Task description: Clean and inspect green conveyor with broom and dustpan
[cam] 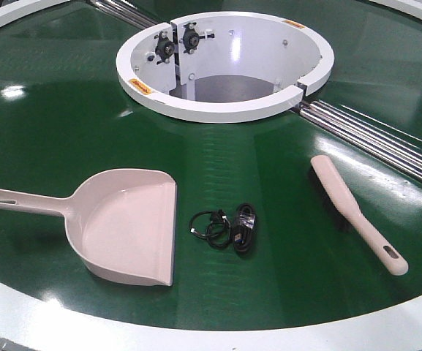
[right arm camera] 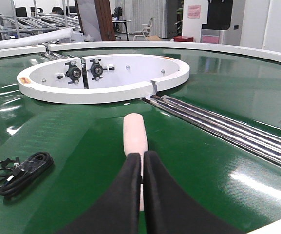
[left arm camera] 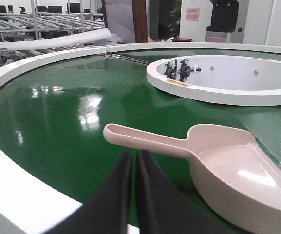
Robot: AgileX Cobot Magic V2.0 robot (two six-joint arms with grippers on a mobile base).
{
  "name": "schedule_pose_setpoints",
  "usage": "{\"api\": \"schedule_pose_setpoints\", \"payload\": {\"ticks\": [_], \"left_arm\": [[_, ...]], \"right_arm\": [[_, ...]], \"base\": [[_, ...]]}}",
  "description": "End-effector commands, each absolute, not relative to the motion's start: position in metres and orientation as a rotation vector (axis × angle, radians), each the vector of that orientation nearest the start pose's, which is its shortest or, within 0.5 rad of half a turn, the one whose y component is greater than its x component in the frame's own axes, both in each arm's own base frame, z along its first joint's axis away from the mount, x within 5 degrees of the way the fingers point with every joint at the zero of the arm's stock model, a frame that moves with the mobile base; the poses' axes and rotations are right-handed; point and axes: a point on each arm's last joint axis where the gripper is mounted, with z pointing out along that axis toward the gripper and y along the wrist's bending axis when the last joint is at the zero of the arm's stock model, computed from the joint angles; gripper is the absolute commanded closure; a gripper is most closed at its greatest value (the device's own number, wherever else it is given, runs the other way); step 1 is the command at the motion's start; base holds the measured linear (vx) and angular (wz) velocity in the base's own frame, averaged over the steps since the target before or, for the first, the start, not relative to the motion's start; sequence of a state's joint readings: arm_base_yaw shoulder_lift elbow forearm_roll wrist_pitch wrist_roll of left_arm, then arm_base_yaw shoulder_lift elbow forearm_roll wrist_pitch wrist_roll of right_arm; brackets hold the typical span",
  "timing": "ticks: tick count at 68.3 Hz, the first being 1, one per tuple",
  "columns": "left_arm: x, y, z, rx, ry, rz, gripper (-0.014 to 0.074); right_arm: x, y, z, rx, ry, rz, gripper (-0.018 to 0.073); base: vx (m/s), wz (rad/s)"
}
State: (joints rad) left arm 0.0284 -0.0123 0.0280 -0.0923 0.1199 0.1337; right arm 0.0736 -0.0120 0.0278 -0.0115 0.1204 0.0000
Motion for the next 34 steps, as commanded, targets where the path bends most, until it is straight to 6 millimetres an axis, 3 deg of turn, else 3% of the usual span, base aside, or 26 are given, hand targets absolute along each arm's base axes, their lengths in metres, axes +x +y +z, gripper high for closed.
{"api": "schedule_pose_setpoints", "payload": {"ticks": [1,34], "left_arm": [[0.0560,0.0008,0.1978,0.011,1.542,0.038,0.0602],[0.0560,0.0008,0.1978,0.011,1.542,0.038,0.0602]], "right_arm": [[0.0559,0.0040,0.2000,-0.069,1.534,0.043,0.0568],[0.0559,0.0040,0.2000,-0.069,1.534,0.043,0.0568]], "base": [[0.00,0.00],[0.00,0.00]]}}
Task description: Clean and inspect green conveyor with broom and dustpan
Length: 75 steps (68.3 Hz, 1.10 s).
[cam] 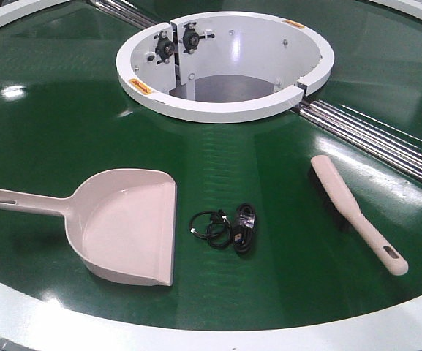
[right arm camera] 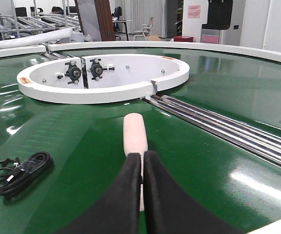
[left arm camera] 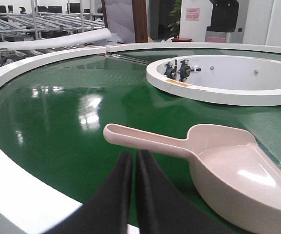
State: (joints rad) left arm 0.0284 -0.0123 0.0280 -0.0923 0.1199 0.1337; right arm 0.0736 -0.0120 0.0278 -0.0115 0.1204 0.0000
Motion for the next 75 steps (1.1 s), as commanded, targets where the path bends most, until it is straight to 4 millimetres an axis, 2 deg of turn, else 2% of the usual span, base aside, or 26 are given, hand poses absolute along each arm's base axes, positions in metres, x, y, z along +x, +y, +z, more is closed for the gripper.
{"api": "schedule_pose_setpoints", "payload": {"ticks": [1,33,42,49,60,64,75], "left_arm": [[0.056,0.001,0.198,0.011,1.542,0.038,0.0602],[0.056,0.001,0.199,0.010,1.530,0.039,0.0602],[0.055,0.001,0.204,-0.002,1.481,0.034,0.0602],[0.052,0.002,0.226,-0.012,1.398,0.030,0.0602],[0.055,0.001,0.282,-0.007,1.377,0.027,0.0602],[0.064,0.001,0.300,0.007,1.464,0.027,0.0602],[0.095,-0.001,0.328,0.032,1.740,0.008,0.0602]], "right_arm": [[0.056,0.004,0.200,-0.069,1.534,0.043,0.0568],[0.056,0.004,0.200,-0.069,1.534,0.043,0.0568],[0.056,0.004,0.200,-0.069,1.534,0.043,0.0568],[0.056,0.004,0.200,-0.069,1.534,0.043,0.0568],[0.056,0.004,0.200,-0.069,1.534,0.043,0.0568],[0.056,0.004,0.200,-0.069,1.534,0.043,0.0568],[0.056,0.004,0.200,-0.069,1.534,0.043,0.0568]], "base": [[0.00,0.00],[0.00,0.00],[0.00,0.00],[0.00,0.00],[0.00,0.00],[0.00,0.00],[0.00,0.00]]}}
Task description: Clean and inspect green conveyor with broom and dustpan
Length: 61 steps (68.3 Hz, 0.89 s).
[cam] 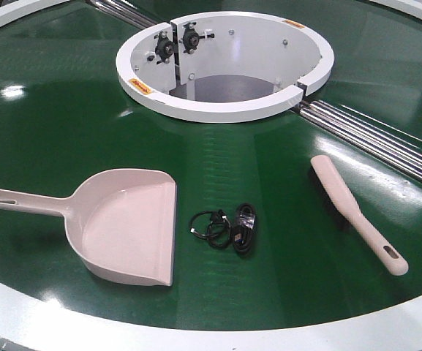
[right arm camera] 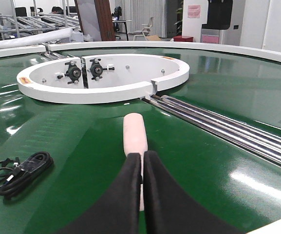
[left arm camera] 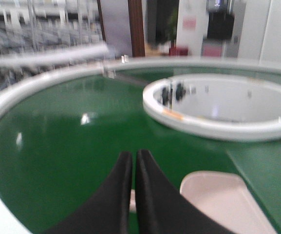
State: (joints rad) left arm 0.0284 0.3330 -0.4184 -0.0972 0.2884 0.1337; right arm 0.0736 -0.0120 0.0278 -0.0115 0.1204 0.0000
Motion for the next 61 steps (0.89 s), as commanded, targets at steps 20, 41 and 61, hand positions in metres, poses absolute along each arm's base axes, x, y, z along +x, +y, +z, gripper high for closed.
{"api": "schedule_pose_setpoints", "payload": {"ticks": [20,41,61], "left_arm": [[0.132,-0.002,0.319,0.023,1.986,-0.038,0.0602],[0.134,-0.003,0.318,0.098,1.998,-0.002,0.0512],[0.134,-0.003,0.318,0.102,1.996,0.001,0.0114]], "right_arm": [[0.056,0.004,0.200,-0.069,1.534,0.043,0.0568],[0.056,0.004,0.200,-0.069,1.534,0.043,0.0568],[0.056,0.004,0.200,-0.069,1.534,0.043,0.0568]], "base": [[0.00,0.00],[0.00,0.00],[0.00,0.00]]}}
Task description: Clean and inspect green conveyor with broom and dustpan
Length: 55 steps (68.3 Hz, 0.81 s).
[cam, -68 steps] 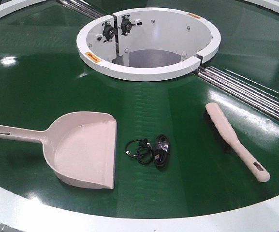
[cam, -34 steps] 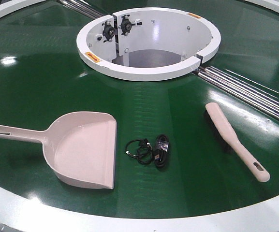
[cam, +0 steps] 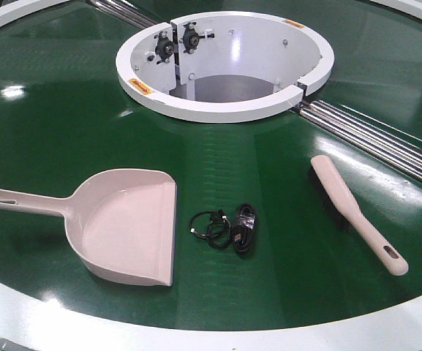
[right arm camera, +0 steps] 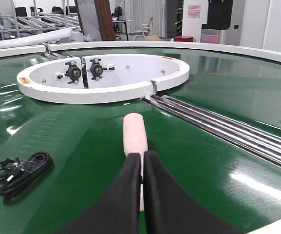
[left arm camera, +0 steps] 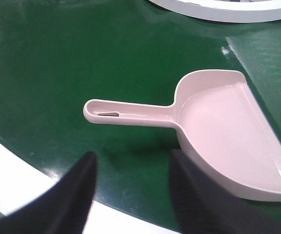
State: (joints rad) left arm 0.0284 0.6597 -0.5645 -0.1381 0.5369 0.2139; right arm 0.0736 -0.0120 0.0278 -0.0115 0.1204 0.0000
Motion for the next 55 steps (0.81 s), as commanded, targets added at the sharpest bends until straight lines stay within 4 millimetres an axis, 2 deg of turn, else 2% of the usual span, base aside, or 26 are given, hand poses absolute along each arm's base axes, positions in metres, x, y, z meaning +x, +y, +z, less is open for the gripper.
{"api": "schedule_pose_setpoints", "payload": {"ticks": [1,7,17,26,36,41,55], "left_arm": [[0.134,-0.003,0.318,0.102,1.996,0.001,0.0092],[0.134,-0.003,0.318,0.102,1.996,0.001,0.0027],[0.133,-0.004,0.318,0.076,1.999,-0.033,0.0020],[0.143,-0.005,0.339,0.195,2.051,0.026,0.0032],[0.176,-0.005,0.366,0.342,2.139,0.067,0.0031],[0.202,-0.006,0.377,0.466,2.184,0.100,0.0031],[0.265,-0.009,0.376,0.926,2.282,0.156,0.0031]], "right_arm": [[0.056,0.004,0.200,-0.069,1.534,0.043,0.0568],[0.056,0.004,0.200,-0.069,1.534,0.043,0.0568],[0.056,0.004,0.200,-0.069,1.534,0.043,0.0568],[0.056,0.004,0.200,-0.069,1.534,0.043,0.0568],[0.056,0.004,0.200,-0.069,1.534,0.043,0.0568],[0.056,0.004,0.200,-0.069,1.534,0.043,0.0568],[0.056,0.004,0.200,-0.069,1.534,0.043,0.0568]], "base": [[0.00,0.00],[0.00,0.00],[0.00,0.00],[0.00,0.00],[0.00,0.00],[0.00,0.00],[0.00,0.00]]}}
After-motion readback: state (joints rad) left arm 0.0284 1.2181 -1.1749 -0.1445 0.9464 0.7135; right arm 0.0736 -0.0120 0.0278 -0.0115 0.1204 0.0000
